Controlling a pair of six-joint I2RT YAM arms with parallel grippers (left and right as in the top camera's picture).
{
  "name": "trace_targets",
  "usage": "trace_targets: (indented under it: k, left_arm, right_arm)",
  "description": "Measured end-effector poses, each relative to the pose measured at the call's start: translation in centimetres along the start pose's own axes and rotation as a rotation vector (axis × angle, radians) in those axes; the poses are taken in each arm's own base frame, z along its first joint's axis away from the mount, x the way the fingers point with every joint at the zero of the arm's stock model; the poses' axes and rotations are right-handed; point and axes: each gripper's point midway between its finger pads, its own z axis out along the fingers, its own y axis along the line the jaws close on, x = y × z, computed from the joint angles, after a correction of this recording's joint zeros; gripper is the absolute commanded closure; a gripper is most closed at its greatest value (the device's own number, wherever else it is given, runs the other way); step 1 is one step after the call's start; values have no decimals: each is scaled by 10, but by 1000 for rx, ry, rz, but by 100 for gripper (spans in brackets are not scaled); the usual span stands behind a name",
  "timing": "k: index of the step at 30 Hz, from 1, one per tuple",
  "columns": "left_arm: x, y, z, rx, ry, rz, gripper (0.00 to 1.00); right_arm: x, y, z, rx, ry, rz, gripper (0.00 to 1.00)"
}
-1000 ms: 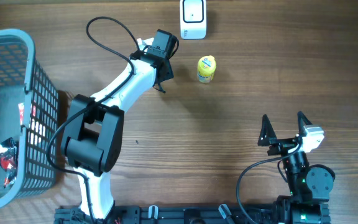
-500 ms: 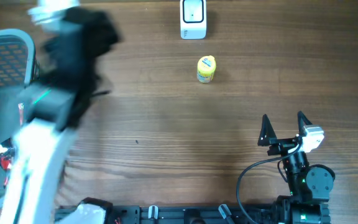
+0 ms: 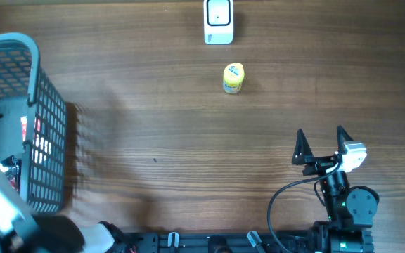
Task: Scan the item barcode
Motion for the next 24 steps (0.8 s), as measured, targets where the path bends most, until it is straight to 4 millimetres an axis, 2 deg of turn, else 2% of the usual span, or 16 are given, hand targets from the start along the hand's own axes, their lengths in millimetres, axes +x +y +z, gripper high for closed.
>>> trace_targets:
  k: [3, 5, 8, 10, 18, 20, 21, 22, 24]
  left_arm:
    - [21, -11, 60, -31, 105, 140, 0]
    - [39, -19, 89, -4, 184, 290, 0]
    - [60, -28, 112, 64, 265, 464, 0]
    - [82, -28, 135, 88, 344, 579, 0]
    - [115, -19, 168, 101, 457, 723, 1]
    - [127, -14, 176, 96, 491, 732, 10]
    - [133, -12, 180, 96, 507, 736, 20]
    - [137, -11, 182, 99, 518, 735, 25]
    - [136, -12, 183, 105, 513, 739, 42]
  right_arm:
    - [0, 0, 0, 0, 0, 0, 0]
    - [0, 0, 0, 0, 0, 0, 0]
    - [0, 0, 0, 0, 0, 0, 0]
    - [0, 0, 0, 0, 0, 0, 0]
    - [0, 0, 0, 0, 0, 0, 0]
    - [0, 0, 0, 0, 0, 0, 0]
    - [0, 0, 0, 0, 0, 0, 0]
    - [0, 0, 0, 0, 0, 0, 0]
    - [0, 0, 0, 0, 0, 0, 0]
